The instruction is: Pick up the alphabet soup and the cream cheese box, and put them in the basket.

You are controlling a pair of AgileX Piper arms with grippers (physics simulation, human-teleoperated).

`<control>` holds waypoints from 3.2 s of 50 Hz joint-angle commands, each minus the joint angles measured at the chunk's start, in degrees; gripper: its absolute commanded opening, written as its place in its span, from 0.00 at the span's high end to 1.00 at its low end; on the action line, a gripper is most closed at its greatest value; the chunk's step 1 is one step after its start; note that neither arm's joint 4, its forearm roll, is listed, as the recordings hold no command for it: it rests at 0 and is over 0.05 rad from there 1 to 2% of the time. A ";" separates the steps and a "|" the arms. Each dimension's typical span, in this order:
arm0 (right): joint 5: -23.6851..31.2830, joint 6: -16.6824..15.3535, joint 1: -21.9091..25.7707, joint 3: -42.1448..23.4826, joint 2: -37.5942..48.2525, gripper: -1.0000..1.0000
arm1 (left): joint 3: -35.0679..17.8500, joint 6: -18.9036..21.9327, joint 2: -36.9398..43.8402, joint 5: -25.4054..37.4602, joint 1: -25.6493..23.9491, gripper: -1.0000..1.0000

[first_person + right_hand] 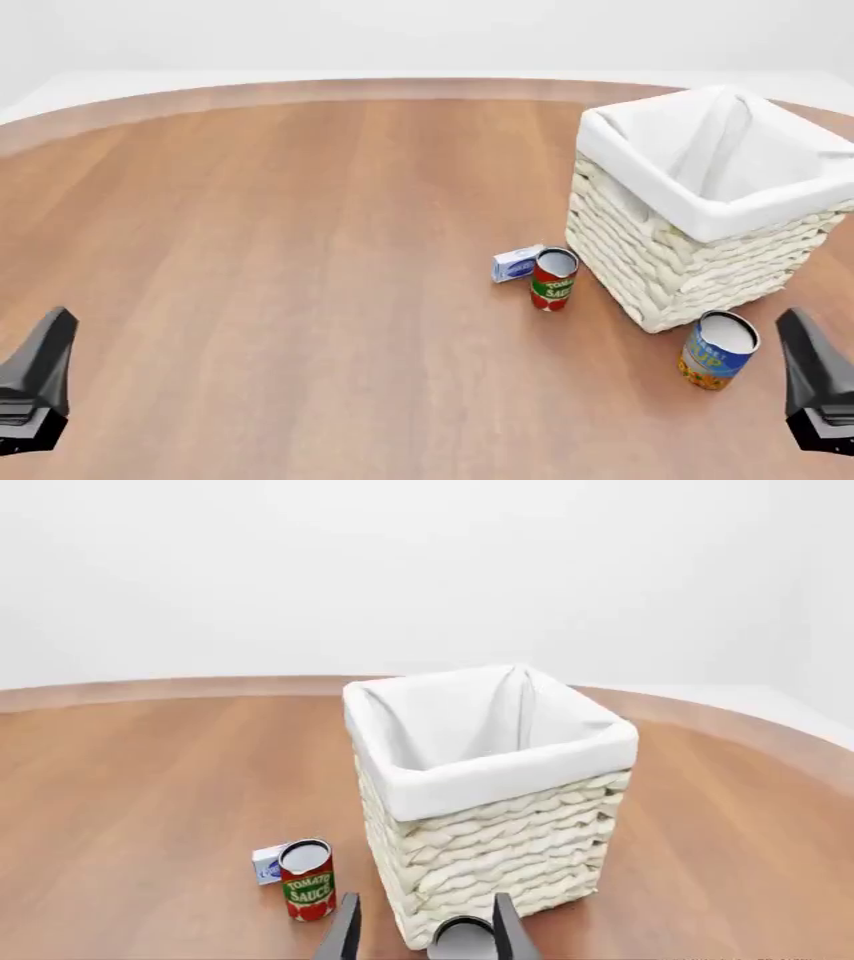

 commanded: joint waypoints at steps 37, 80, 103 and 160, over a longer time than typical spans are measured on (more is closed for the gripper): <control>3.69 -15.77 13.32 -19.26 27.08 0.00 | -0.15 0.00 0.26 -0.07 0.00 0.00; 12.53 -39.44 21.09 -36.55 47.96 0.00 | -0.15 0.00 0.26 -0.07 0.00 0.00; 18.52 -46.30 26.28 -43.68 56.41 0.00 | -0.15 0.00 0.26 -0.07 0.00 0.00; 17.60 -51.41 26.58 -51.90 67.80 0.00 | -0.15 0.00 0.26 -0.07 0.00 0.00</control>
